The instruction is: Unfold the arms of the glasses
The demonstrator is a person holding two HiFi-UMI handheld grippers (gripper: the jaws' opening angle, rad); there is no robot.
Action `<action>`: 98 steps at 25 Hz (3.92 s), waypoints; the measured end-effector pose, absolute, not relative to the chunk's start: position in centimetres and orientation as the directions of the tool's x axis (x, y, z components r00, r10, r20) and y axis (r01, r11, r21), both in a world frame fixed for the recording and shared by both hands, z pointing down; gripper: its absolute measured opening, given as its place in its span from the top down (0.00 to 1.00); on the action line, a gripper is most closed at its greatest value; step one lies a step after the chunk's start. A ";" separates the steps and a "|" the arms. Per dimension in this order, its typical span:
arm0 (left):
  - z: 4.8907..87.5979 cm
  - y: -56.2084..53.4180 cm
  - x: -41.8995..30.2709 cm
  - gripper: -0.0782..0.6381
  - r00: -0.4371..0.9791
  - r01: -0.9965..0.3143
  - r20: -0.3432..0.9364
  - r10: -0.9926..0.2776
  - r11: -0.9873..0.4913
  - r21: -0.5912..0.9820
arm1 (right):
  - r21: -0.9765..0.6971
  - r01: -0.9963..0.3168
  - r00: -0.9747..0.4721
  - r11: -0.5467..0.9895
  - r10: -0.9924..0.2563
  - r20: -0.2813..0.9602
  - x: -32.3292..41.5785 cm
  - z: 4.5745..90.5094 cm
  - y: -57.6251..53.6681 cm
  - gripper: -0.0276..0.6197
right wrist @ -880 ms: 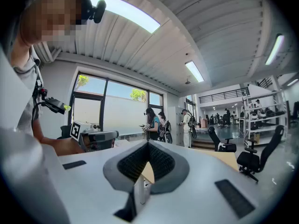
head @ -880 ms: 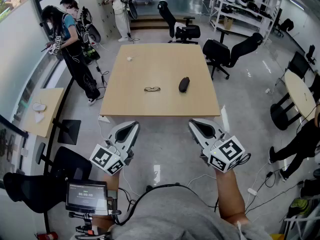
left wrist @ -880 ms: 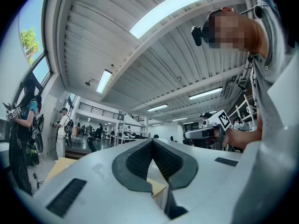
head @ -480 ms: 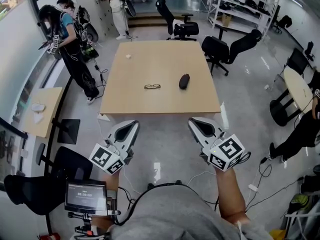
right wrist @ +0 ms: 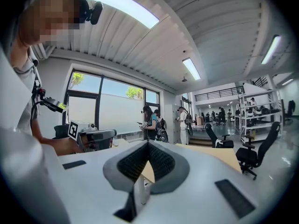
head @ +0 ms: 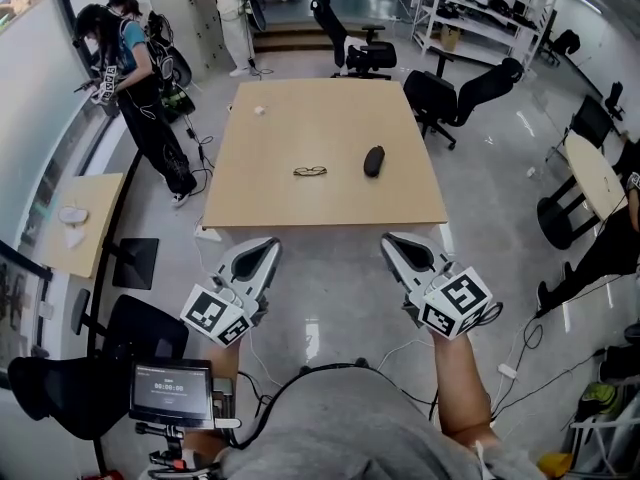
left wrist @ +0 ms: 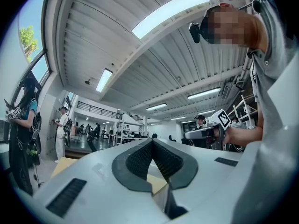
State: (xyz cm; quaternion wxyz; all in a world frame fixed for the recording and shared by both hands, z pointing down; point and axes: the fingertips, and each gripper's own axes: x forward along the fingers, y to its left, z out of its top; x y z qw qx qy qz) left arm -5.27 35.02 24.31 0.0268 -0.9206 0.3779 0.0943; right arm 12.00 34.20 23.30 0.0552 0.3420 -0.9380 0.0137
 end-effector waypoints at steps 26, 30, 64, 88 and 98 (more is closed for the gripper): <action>29.3 13.0 -7.0 0.88 0.638 -0.760 -0.098 -0.764 -0.645 0.078 | -0.112 -0.614 -0.785 0.782 -0.589 0.191 10.3 29.4 10.2 0.95; 29.7 9.6 -6.0 0.88 0.624 -0.771 -0.093 -0.776 -0.631 0.089 | -0.127 -0.603 -0.793 0.788 -0.574 0.202 11.2 30.2 6.0 0.95; 35.3 -17.5 -14.3 0.88 0.731 -0.653 -0.076 -0.678 -0.727 0.210 | -0.143 -0.706 -0.687 0.693 -0.623 0.373 1.5 37.8 -17.9 0.95; 64.1 -20.5 -12.3 0.88 0.680 -0.728 0.483 -0.551 -0.582 0.361 | -0.347 -0.626 -0.661 0.698 -0.238 0.712 1.1 64.9 -20.7 0.94; 71.8 -21.7 -12.2 0.88 0.649 -0.743 0.619 -0.442 -0.541 0.393 | -0.289 -0.591 -0.590 0.753 -0.159 0.792 0.7 69.5 -23.0 0.93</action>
